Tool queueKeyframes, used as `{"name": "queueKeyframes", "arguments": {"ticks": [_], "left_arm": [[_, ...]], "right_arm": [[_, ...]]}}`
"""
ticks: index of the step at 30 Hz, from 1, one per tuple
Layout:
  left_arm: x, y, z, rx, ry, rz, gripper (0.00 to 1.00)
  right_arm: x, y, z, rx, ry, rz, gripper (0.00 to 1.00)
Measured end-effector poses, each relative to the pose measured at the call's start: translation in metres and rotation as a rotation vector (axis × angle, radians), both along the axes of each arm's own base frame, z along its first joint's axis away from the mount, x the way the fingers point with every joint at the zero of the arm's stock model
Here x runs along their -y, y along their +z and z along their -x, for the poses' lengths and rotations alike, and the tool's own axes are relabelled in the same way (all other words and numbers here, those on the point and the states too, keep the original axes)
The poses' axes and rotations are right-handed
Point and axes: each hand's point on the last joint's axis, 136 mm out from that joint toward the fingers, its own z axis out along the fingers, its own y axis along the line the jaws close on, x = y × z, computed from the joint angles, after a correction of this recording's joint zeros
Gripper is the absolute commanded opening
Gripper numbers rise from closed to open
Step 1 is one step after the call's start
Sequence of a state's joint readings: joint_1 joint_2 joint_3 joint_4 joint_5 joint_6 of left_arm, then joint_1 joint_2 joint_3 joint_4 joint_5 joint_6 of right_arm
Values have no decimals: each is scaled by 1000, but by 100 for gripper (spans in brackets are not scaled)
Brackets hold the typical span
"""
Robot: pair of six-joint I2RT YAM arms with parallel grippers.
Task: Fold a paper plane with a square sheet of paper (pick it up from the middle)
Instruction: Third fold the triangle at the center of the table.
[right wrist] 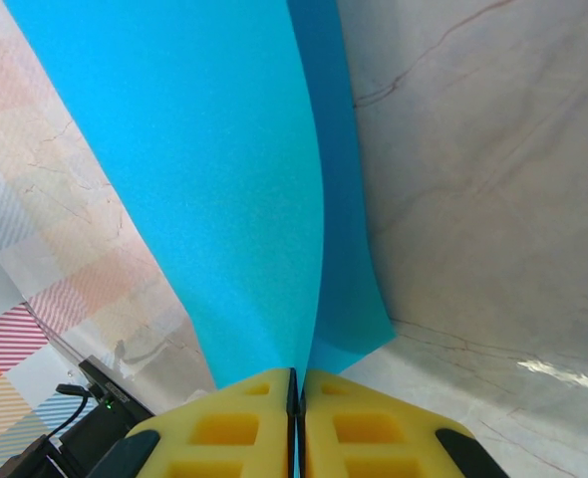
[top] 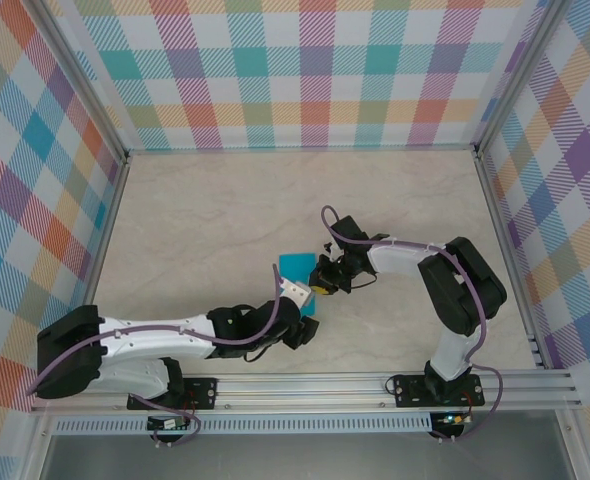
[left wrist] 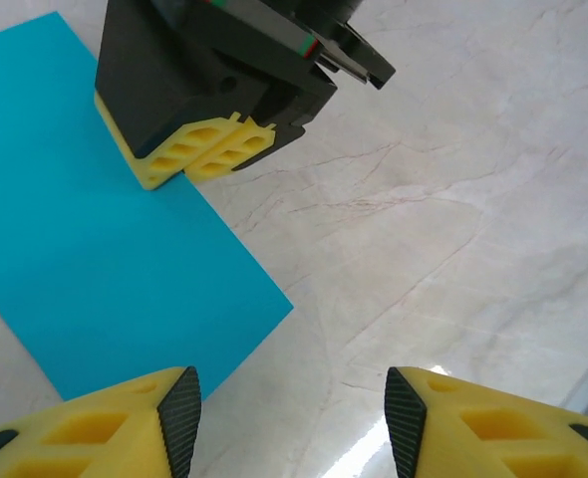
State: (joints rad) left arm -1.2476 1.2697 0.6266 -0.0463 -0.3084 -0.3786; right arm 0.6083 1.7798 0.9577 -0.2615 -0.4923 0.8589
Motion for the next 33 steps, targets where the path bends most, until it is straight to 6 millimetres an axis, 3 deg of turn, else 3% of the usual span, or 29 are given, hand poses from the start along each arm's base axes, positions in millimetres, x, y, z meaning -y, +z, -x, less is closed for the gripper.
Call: {"name": "queueKeyframes", "arguments": {"ticks": [4,12,17,27,33], "left_arm": [[3,-7,-3,81,-39,-72,53],[5,0,-12,195,-79,-101,56],[-12,-14,-10,221,-91,-146,56],[-23,-8,-10,271,-99,-153,60],[-14,-30,-9,261,-163,-229,59]], "right_arm": [[1,-1,1,-5,2,5,11],[3,-2,4,-16,4,14,12],[3,-3,5,-20,4,17,12],[2,-1,3,-23,5,19,12],[1,0,2,-21,5,18,12]]}}
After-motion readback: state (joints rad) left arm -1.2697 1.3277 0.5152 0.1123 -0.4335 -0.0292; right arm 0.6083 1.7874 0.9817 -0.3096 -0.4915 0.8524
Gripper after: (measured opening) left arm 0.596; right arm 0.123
